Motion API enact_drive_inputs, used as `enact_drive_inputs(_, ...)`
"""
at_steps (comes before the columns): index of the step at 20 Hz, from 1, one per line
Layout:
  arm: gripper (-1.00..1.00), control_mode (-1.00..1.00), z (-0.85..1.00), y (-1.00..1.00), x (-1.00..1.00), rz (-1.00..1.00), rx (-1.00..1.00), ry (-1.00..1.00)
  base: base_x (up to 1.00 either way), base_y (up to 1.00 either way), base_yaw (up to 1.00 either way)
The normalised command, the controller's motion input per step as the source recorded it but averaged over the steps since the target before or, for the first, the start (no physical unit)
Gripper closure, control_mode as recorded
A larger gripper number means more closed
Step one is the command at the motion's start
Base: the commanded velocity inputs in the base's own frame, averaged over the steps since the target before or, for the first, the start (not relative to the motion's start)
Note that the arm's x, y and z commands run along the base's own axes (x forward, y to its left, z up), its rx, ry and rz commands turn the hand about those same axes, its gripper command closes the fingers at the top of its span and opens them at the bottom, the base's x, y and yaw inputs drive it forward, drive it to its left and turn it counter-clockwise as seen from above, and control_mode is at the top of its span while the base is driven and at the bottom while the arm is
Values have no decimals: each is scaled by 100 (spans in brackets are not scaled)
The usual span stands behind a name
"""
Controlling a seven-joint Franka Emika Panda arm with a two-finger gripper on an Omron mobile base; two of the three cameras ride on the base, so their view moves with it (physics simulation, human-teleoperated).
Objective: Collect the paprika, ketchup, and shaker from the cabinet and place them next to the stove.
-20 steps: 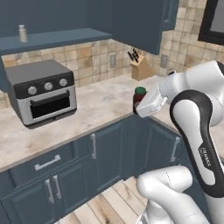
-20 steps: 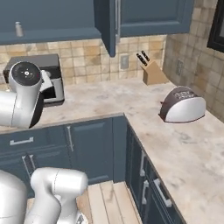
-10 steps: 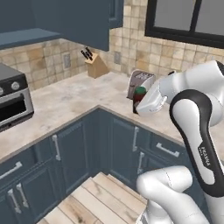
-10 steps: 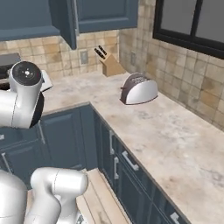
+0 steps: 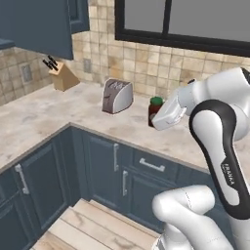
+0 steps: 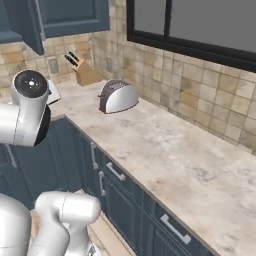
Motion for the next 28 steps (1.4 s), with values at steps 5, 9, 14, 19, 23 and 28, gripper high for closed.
enact_drive_inputs(5,100,100,0,0,0,0,0,0,0,-64,-28)
enact_drive_inputs(9,100,100,0,0,0,0,0,0,0,-70,-28)
enact_drive_inputs(14,100,100,0,0,0,0,0,0,-3,-73,-30)
enact_drive_inputs(19,100,100,0,0,0,0,0,0,0,-77,-29)
enact_drive_inputs(23,100,100,0,0,0,0,0,0,0,-76,-29)
enact_drive_inputs(28,100,100,0,0,0,0,0,0,0,-76,-30)
